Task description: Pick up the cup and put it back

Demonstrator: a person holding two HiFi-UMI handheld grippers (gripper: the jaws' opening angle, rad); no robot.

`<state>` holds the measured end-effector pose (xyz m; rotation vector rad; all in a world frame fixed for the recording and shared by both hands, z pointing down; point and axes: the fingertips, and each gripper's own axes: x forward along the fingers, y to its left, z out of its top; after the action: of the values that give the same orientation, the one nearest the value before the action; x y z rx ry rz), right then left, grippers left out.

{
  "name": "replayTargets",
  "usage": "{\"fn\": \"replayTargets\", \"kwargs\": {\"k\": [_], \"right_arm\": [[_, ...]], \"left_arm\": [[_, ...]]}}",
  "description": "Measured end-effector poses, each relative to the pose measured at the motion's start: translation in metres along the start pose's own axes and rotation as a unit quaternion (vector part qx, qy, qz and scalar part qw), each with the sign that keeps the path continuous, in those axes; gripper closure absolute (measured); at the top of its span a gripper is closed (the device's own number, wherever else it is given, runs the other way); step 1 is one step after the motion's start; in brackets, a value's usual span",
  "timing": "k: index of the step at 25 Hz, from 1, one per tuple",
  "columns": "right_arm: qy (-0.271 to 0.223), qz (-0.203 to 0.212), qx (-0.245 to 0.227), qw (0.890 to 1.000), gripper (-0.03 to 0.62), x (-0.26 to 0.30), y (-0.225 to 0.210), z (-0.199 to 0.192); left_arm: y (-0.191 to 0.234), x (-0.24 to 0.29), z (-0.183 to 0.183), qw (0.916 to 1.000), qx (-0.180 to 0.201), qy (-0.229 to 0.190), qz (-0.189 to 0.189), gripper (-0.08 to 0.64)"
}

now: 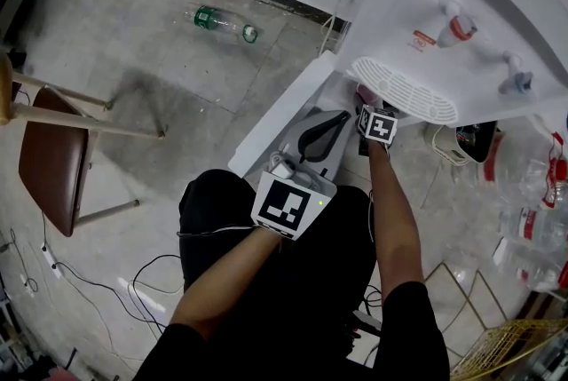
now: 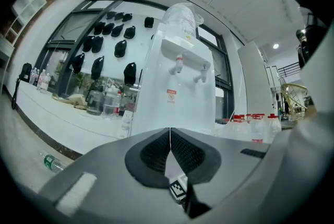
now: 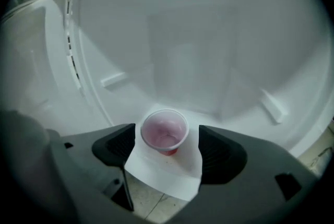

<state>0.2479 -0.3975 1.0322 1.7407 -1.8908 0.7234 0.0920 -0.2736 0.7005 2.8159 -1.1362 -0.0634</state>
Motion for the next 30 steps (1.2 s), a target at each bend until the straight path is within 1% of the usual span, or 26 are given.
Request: {"fn": "replayTargets", "kwargs": {"k": [2,4,6,10,12,14,17,21,25,30], "right_arm": [[0.005,-0.008,0.002,1.000,0.247,0.005,-0.002,0.003],[0.010,-0.007,-0.001,1.000,0.247,0.009,0.002,0.003],[0.016,-0.009,-0.013,1.000,0.247,0.012,0.005,0.000],[0.022,-0.026,-0.029,0.999,0.250,0.018,-0.001,-0.004],[0.027,-0.030,-0.018,0.999,0.272,0.020,-0.004,-0.007],[0.034,-0.033,-0.005,0.999,0.275,0.020,-0.006,-0.011],[0.034,-0.032,-0.006,0.999,0.278,0.017,-0.006,-0.012],[0.008,-0.032,-0.030,0.999,0.281,0.013,-0.006,0.004],[0.027,-0.027,-0.009,0.999,0.281,0.006,-0.008,-0.005],[0.018,-0.014,-0.025,0.999,0.282,-0.016,0.000,0.003]], "left_arm": [[0.001,0.001,0.002,1.0000,0.000,-0.004,-0.001,0.552],[0.000,0.001,0.002,1.0000,-0.001,-0.006,-0.005,0.552],[0.000,0.001,-0.002,0.9999,-0.002,-0.004,-0.010,0.552],[0.001,0.002,-0.003,0.9999,-0.009,-0.002,-0.010,0.552],[-0.001,0.003,0.001,0.9999,-0.005,-0.006,-0.014,0.552],[-0.002,0.003,0.002,0.9998,0.001,-0.007,-0.017,0.552],[-0.003,0.001,0.000,0.9999,0.001,-0.004,-0.014,0.552],[-0.002,0.000,0.001,0.9999,0.000,-0.007,-0.010,0.552],[-0.003,0.000,0.003,0.9999,0.002,-0.010,-0.009,0.552],[-0.004,-0.001,0.004,0.9999,0.003,-0.009,-0.006,0.552]]}}
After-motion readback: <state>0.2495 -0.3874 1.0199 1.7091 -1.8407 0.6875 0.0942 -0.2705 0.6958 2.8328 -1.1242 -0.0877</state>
